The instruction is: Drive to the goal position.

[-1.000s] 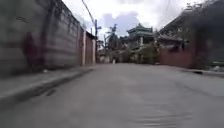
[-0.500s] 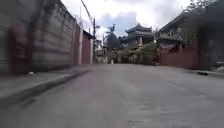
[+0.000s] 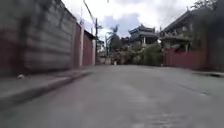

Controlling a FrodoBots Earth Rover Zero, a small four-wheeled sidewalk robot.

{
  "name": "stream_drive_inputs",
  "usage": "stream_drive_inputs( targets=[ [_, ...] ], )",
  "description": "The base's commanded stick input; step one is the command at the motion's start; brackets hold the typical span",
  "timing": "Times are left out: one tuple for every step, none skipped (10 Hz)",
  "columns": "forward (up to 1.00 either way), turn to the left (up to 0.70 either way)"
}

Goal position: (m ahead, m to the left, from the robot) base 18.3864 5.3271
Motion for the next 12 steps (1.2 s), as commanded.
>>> stream_drive_inputs(
  targets=[
    [1.00,0.00],
    [1.00,-0.20],
    [1.00,-0.40],
    [1.00,-0.40],
    [1.00,-0.15],
    [1.00,-0.03],
    [1.00,-0.02],
    [1.00,-0.02],
    [1.00,-0.02],
    [1.00,-0.02],
    [1.00,-0.02],
    [1.00,-0.02]
  ],
)
